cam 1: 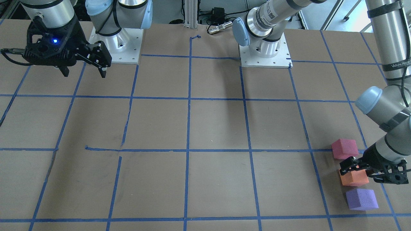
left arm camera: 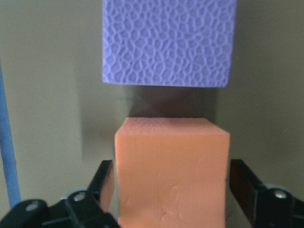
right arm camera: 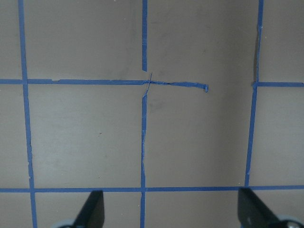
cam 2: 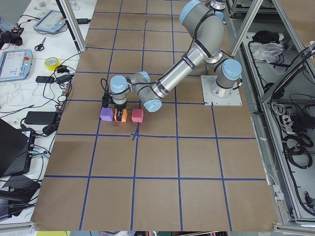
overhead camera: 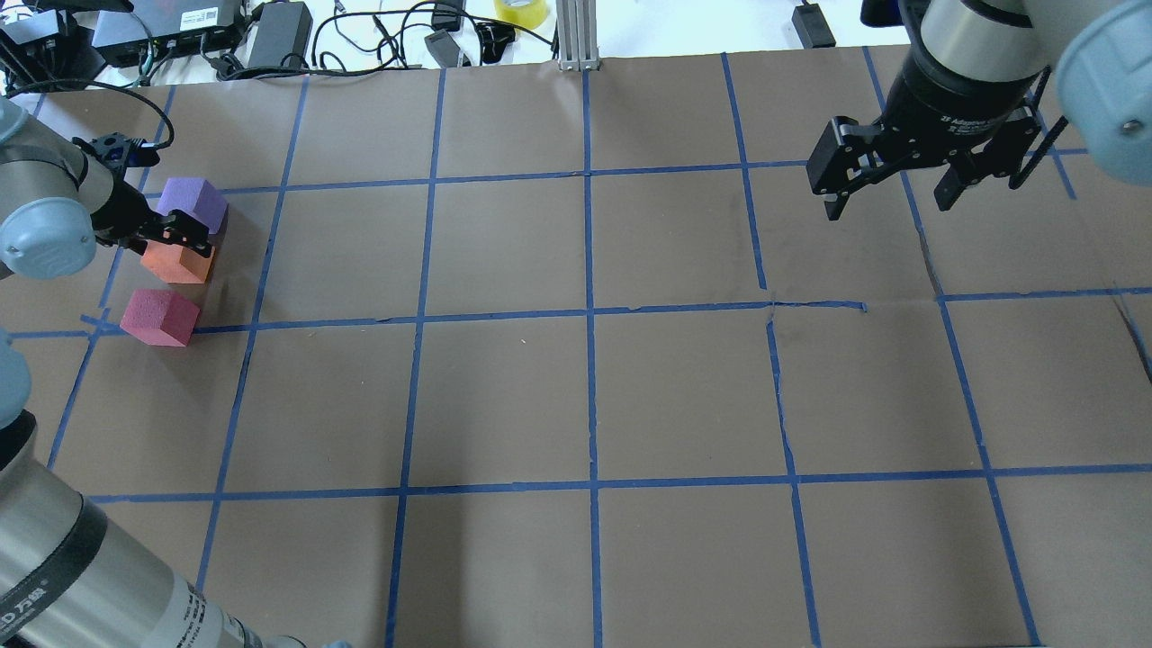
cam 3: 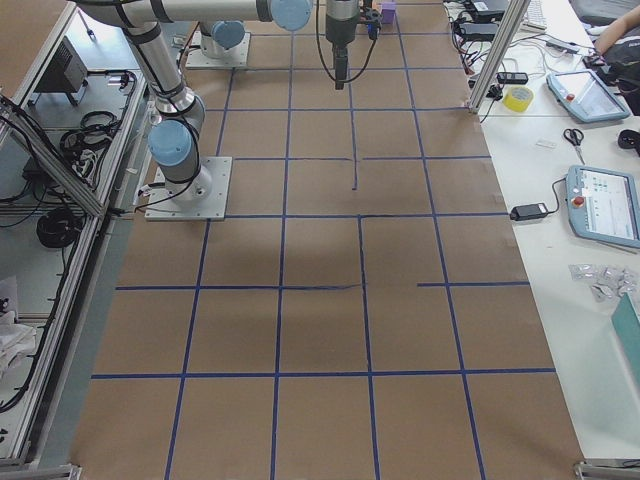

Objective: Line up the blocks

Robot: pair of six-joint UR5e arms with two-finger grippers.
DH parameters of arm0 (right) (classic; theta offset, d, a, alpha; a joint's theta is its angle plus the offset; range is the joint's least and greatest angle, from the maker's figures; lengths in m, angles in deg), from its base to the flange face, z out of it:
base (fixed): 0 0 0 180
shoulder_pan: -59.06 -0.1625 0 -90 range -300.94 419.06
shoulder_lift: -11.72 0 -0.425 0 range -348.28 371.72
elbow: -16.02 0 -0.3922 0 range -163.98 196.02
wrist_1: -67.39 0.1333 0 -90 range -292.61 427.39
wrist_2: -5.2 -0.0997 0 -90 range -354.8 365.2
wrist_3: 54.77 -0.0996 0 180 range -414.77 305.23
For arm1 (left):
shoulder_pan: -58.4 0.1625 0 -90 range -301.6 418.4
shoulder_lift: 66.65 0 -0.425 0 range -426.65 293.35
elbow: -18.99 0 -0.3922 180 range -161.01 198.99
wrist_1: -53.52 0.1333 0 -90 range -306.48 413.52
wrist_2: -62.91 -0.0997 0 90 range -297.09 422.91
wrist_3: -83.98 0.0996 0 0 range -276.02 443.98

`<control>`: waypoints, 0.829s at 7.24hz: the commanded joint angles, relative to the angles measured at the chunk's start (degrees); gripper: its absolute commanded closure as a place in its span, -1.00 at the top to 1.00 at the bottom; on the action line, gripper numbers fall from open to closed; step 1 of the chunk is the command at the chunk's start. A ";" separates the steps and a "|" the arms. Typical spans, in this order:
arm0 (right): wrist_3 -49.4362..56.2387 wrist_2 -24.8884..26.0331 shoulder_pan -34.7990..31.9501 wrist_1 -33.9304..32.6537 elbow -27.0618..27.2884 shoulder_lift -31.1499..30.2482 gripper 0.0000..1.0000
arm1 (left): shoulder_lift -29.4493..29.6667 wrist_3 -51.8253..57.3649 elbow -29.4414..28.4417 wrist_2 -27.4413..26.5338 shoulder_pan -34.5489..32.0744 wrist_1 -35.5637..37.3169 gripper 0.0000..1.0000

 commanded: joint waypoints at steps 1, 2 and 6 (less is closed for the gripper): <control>-0.01 0.10 0.00 0.00 0.12 0.09 1.00 | -7.63 0.05 -0.79 -3.46 -0.90 -10.76 1.00; -0.01 0.71 0.00 0.09 0.12 0.09 1.00 | -13.67 0.05 -3.32 -7.57 -3.95 -21.88 1.00; -0.10 -0.41 0.00 0.09 0.03 0.00 1.00 | -27.17 -23.14 -12.58 -4.50 -18.72 -52.46 1.00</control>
